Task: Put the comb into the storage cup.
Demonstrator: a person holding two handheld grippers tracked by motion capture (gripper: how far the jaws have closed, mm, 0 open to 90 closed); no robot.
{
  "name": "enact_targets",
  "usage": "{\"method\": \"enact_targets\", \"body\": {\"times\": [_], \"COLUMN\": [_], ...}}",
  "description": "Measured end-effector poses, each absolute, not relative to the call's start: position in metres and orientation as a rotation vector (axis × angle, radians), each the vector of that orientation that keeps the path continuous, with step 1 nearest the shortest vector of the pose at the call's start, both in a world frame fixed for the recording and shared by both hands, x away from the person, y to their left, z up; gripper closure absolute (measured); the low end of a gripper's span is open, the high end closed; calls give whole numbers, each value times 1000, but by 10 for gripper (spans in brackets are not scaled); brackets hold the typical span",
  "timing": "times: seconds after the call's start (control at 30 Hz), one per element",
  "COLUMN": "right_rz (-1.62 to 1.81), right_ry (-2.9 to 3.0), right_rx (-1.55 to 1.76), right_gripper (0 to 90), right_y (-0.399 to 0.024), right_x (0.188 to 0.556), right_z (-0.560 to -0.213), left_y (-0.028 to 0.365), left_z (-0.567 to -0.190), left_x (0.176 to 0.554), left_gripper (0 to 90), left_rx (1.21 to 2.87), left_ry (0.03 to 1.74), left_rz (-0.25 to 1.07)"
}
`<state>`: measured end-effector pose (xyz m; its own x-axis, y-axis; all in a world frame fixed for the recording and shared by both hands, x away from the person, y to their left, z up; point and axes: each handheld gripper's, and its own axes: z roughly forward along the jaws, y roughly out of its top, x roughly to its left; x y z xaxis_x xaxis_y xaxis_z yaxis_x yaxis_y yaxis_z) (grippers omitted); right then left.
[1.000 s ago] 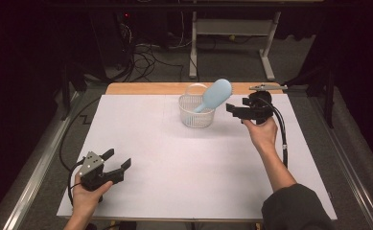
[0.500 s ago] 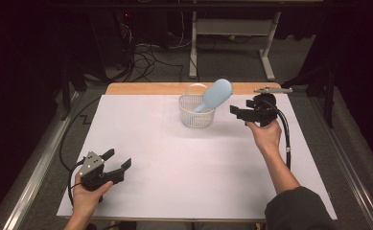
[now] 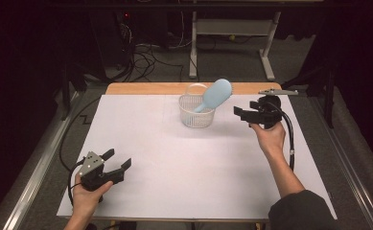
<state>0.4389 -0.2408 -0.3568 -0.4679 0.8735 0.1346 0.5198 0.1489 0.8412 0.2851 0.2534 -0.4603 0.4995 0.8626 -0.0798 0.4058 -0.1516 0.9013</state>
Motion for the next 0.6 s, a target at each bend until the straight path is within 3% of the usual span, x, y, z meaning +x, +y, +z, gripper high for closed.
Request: {"method": "enact_targets", "body": {"times": [0.6], "right_rz": [1254], "right_ry": [2026], "right_rx": [1339], "right_gripper": [275], "right_y": [-255], "right_x": [428], "right_z": [-359], "left_y": [253], "left_z": [-460], "left_x": [285], "left_gripper": [256], "left_rx": [1762], "left_ry": [1071], "left_rz": [580]}}
